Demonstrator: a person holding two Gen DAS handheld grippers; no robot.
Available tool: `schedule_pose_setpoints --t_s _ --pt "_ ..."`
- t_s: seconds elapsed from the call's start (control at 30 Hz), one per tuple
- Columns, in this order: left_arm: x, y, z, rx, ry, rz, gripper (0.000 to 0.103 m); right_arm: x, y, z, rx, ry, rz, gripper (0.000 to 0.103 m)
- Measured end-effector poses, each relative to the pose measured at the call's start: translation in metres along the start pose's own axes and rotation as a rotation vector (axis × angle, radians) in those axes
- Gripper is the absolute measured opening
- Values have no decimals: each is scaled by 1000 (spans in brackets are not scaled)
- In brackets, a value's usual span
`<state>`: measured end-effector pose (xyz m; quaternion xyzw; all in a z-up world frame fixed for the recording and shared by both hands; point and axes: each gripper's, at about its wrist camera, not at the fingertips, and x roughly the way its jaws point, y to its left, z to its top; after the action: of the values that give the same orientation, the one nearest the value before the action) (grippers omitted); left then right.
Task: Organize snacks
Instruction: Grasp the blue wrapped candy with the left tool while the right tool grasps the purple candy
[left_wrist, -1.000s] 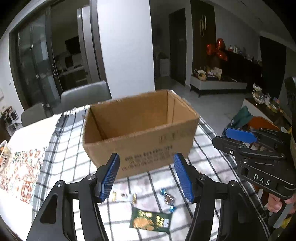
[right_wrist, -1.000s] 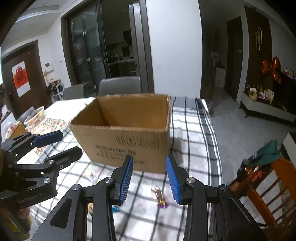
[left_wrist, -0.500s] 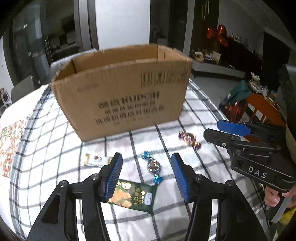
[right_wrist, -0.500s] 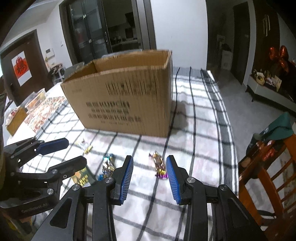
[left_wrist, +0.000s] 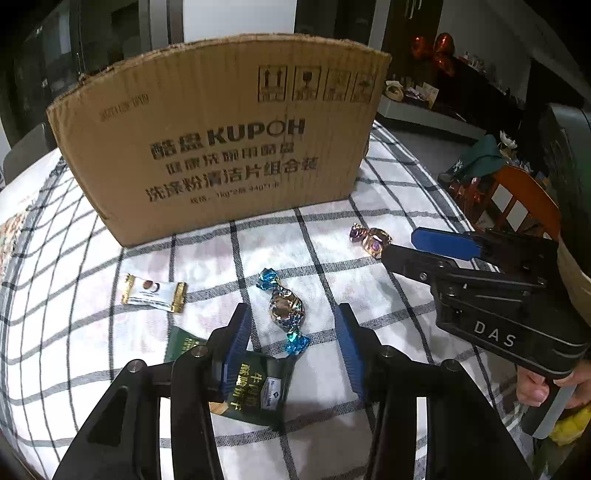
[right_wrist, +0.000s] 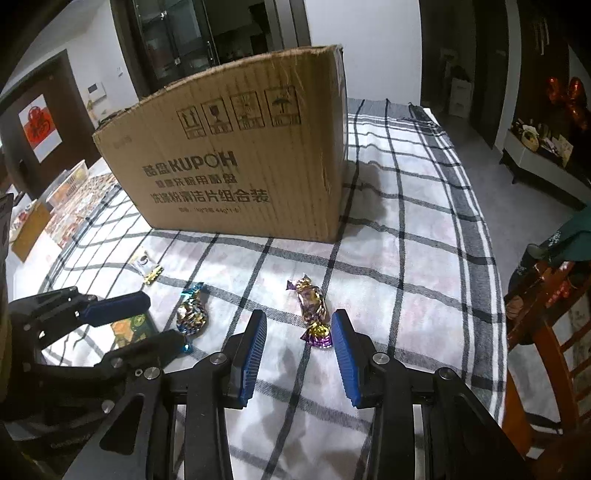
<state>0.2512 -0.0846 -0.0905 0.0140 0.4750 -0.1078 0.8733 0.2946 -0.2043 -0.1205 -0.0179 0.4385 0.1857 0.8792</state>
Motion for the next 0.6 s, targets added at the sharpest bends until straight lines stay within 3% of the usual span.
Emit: schedule_pose_setpoints --t_s 0.43,0.6 --pt "24 4 4 -24 32 -1 44 24 -1 6 2 18 2 37" --pt "31 3 7 -19 43 3 37 30 -2 7 7 24 -6 28"
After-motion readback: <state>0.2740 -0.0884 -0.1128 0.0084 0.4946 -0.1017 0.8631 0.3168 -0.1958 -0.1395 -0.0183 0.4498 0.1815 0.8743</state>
